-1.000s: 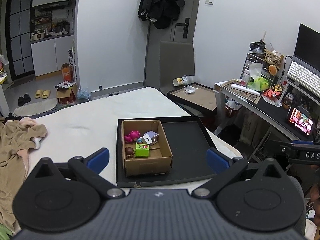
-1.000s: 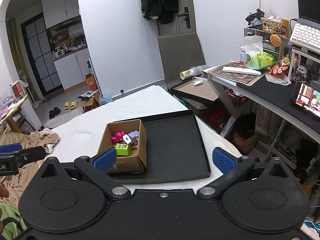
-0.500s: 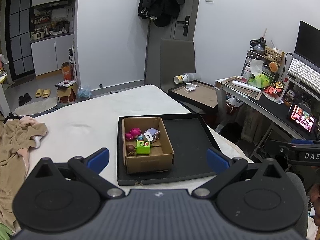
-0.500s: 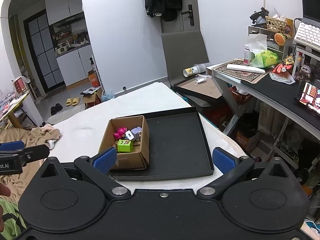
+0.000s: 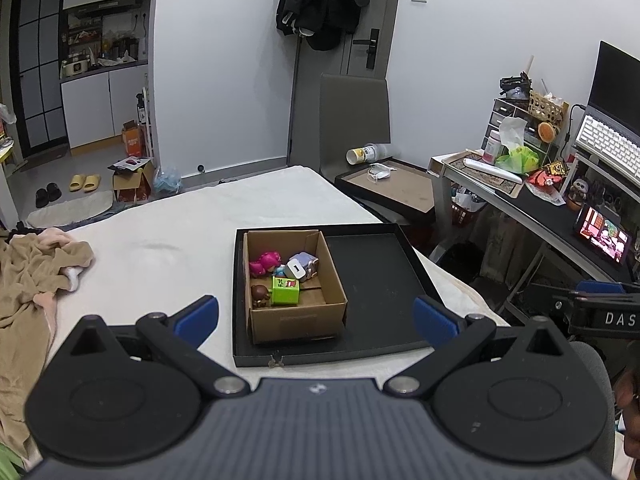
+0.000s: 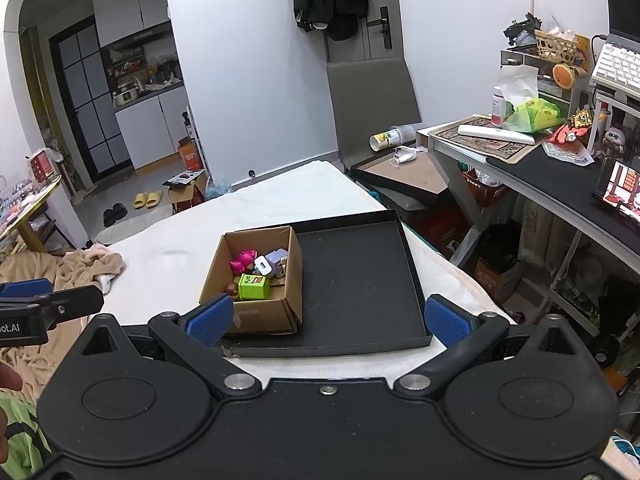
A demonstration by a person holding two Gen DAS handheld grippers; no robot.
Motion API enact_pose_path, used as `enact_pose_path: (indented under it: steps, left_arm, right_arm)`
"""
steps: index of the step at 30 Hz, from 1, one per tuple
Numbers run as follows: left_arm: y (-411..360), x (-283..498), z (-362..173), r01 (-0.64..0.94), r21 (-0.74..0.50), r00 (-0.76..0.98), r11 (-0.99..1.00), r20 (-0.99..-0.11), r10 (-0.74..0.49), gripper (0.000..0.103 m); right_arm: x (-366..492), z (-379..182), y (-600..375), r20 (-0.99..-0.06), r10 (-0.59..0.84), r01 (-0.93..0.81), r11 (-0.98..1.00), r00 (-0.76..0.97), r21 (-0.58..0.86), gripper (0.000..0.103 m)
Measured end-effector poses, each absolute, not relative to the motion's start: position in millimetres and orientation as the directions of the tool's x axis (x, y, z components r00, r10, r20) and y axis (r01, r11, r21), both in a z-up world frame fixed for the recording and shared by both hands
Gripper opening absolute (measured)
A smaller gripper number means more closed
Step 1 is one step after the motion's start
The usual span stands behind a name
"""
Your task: Organize rigid objects
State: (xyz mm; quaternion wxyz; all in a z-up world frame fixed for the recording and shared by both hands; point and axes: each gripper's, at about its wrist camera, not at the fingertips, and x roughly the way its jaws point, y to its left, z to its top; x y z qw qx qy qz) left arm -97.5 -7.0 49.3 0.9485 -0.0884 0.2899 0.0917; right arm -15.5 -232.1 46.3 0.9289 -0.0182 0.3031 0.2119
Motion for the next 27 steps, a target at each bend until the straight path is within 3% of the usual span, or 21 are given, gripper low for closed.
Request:
enact_pose_path:
  steps: [27]
  left_arm:
    - [-7.3,-103.3,48.9,-0.213,-0.116,0.818,0.970,-0.564,0.112,0.102]
  right_arm:
    - [-19.3,50.1,-232.3,-0.565,0.374,-0.405,0.911,0.735,0.077,0.103]
